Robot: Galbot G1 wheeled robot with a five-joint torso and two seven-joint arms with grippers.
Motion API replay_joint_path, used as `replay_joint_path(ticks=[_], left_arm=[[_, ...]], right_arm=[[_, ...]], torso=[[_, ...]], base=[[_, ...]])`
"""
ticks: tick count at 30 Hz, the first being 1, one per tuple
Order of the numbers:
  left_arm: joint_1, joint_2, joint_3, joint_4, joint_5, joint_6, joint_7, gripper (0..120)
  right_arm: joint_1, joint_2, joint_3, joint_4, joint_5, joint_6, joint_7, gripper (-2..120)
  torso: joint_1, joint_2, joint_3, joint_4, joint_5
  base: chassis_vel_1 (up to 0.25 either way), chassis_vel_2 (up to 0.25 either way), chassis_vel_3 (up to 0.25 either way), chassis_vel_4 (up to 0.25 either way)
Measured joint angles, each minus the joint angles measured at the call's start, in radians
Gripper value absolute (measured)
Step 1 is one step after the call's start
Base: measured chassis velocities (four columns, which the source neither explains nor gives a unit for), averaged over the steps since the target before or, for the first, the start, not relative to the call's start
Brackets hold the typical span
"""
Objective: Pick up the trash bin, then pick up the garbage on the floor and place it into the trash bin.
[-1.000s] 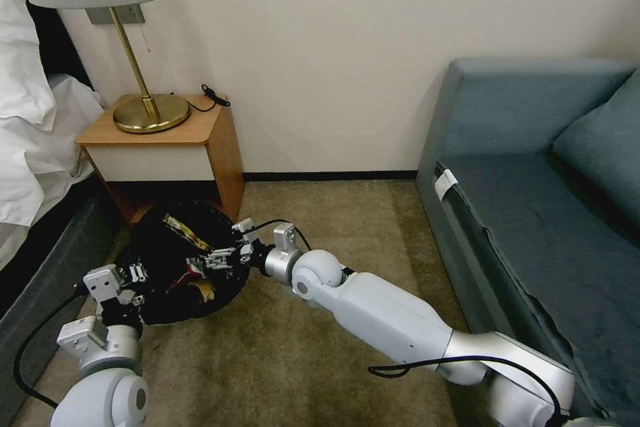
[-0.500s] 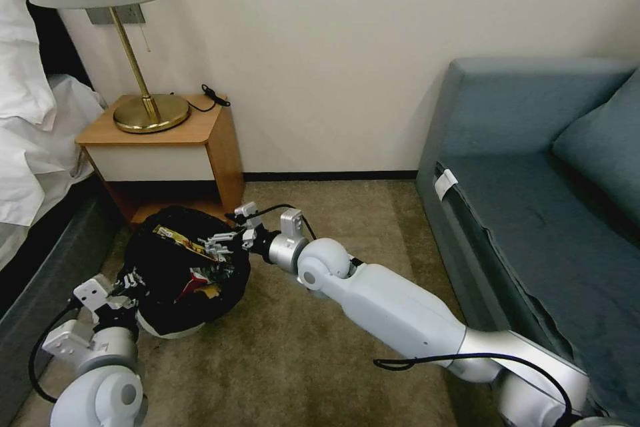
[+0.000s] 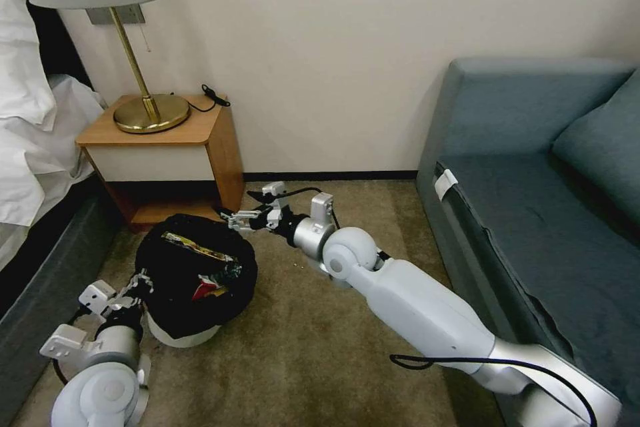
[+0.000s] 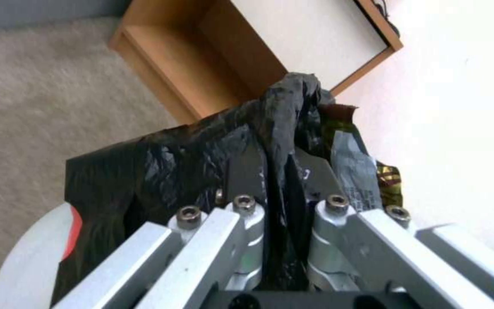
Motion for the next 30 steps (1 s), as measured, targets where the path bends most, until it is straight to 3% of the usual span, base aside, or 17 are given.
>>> replay_joint_path(ticks=[14, 22, 24, 26, 30], left_arm=[[-0.027, 0.007, -0.005, 0.155, 0.024, -0.038, 0.049, 5], [-0.022, 0.012, -0.01, 0.168, 0.068, -0.038, 0.034, 5], [-0.015, 0.013, -0.011, 0.169, 0.096, -0.038, 0.024, 8], [-0.001, 0.013, -0.01, 0.171, 0.132, -0.036, 0.008, 17], [0.014, 0.013, -0.013, 0.167, 0.194, -0.038, -0.003, 29]], right_arm=[[-0.021, 0.021, -0.008, -0.032, -0.016, 0.011, -0.028, 100], [-0.019, 0.036, -0.014, -0.05, -0.019, 0.015, -0.033, 100], [-0.019, 0.036, -0.014, -0.052, -0.019, 0.016, -0.033, 100], [-0.021, 0.034, -0.013, -0.053, -0.021, 0.017, -0.033, 100], [-0.024, 0.03, -0.007, -0.048, -0.022, 0.018, -0.031, 100]], torso=[[0.0, 0.0, 0.0, 0.0005, 0.0007], [0.0, 0.0, 0.0, 0.0005, 0.0003], [0.0, 0.0, 0.0, 0.0004, 0.0002], [0.0, 0.0, 0.0, 0.0001, -0.0016], [0.0, 0.0, 0.0, -0.0004, -0.0012]], base=[[0.0, 0.0, 0.0, 0.0], [0.0, 0.0, 0.0, 0.0], [0.0, 0.0, 0.0, 0.0], [0.0, 0.0, 0.0, 0.0], [0.0, 0.0, 0.0, 0.0]])
